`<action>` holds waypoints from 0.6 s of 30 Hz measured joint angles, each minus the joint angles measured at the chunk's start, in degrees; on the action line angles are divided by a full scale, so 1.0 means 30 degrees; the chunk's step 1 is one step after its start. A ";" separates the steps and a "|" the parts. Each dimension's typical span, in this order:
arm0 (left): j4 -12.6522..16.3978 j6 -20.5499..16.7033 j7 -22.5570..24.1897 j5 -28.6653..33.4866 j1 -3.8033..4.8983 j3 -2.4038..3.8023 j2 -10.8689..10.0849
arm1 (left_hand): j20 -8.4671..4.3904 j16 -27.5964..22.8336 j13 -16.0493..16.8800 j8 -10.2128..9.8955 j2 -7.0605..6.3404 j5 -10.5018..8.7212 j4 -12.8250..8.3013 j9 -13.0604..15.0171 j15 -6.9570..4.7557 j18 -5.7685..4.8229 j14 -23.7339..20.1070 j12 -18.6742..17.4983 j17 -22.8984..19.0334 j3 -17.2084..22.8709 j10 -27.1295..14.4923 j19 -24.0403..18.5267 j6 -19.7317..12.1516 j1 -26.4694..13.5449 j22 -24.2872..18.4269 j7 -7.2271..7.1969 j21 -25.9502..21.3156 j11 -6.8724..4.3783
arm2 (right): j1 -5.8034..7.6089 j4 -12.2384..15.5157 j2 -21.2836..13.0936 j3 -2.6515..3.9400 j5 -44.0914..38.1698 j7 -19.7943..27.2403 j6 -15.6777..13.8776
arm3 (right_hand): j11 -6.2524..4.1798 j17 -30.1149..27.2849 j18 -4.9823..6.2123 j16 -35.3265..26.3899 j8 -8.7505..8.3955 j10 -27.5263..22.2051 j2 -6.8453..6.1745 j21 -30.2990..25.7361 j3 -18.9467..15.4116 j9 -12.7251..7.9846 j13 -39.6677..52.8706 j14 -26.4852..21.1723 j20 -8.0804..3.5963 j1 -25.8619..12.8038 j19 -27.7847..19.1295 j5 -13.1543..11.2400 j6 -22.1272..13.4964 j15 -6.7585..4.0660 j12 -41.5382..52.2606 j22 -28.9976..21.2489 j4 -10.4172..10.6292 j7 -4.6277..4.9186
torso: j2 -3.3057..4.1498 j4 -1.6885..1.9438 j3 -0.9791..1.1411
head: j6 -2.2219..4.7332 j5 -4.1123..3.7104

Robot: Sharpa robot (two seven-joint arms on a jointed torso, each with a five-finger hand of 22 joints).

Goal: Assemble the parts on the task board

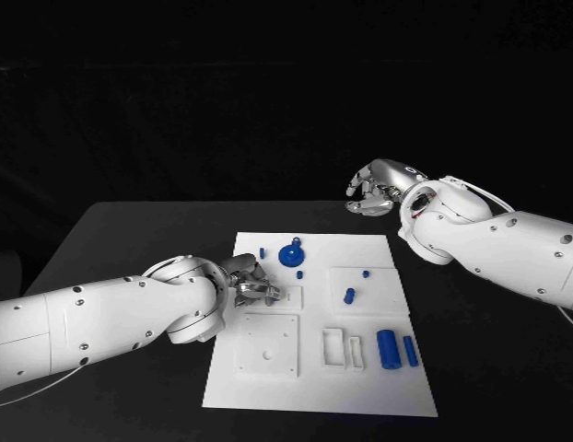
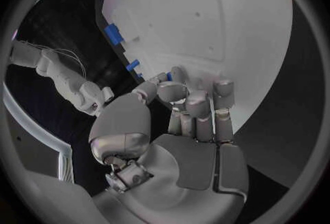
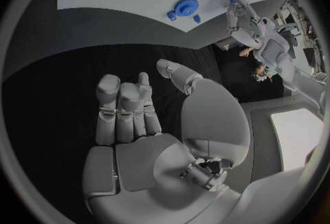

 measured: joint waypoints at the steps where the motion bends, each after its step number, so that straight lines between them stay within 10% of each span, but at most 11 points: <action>1: -0.0002 0.0002 0.0002 0.0000 0.0000 0.0000 0.0004 | 0.0000 0.0000 0.0000 0.0024 0.0025 0.0000 -0.0004 0.0000 0.0000 -0.0001 0.0000 0.0000 -0.0006 0.0004 0.0000 0.0000 0.0001 -0.0004 0.0000 0.0001 0.0000 0.0000 | 0.0000 0.0000 0.0002 0.0000 0.0000 0.0000 0.0001 | 0.0000 -0.0001 0.0000 0.0000 0.0000 0.0000 0.0000 0.0000 0.0000 -0.0001 0.0001 0.0000 0.0000 0.0000 0.0000 0.0000 0.0014 0.0000 0.0000 0.0000 0.0000 0.0013 | 0.0000 0.0000 0.0000 | 0.0002 0.0004; 11: -0.0030 0.0020 0.0026 0.0001 0.0000 0.0010 0.0004 | -0.0069 0.0000 -0.0159 0.0217 0.0381 -0.0808 -0.0028 -0.0182 -0.0001 -0.0014 0.0000 0.0088 -0.0145 0.0021 -0.0020 -0.0071 0.0005 -0.0012 -0.0106 0.0004 0.0141 0.0021 | 0.0000 -0.0015 -0.0009 0.0000 0.0011 0.0004 0.0027 | -0.0001 -0.0001 0.0000 -0.0071 0.0000 0.0001 0.0000 0.0000 0.0001 0.0017 -0.0016 0.0000 0.0002 0.0000 0.0001 0.0083 0.0044 0.0000 0.0000 0.0000 0.0000 0.0034 | 0.0000 -0.0004 -0.0007 | 0.0029 -0.0040; 18: -0.0160 0.0090 0.0038 0.0066 -0.0005 0.0015 0.0002 | -0.0003 -0.0228 -0.0586 0.0375 0.0044 -0.3656 0.0250 -0.0552 -0.0104 0.0005 -0.0093 0.0087 -0.0442 -0.0049 -0.0045 -0.0275 0.0071 -0.0013 -0.0352 -0.0062 0.0215 0.0046 | 0.0000 -0.0021 -0.0048 0.0000 0.0014 0.0006 0.0037 | -0.0001 -0.0001 0.0001 -0.0072 0.0000 0.0002 0.0000 0.0000 0.0001 0.0016 -0.0016 0.0000 -0.0004 0.0000 -0.0008 0.0149 0.0074 0.0000 0.0000 0.0000 -0.0001 0.0011 | 0.0000 -0.0004 -0.0027 | 0.0062 -0.0070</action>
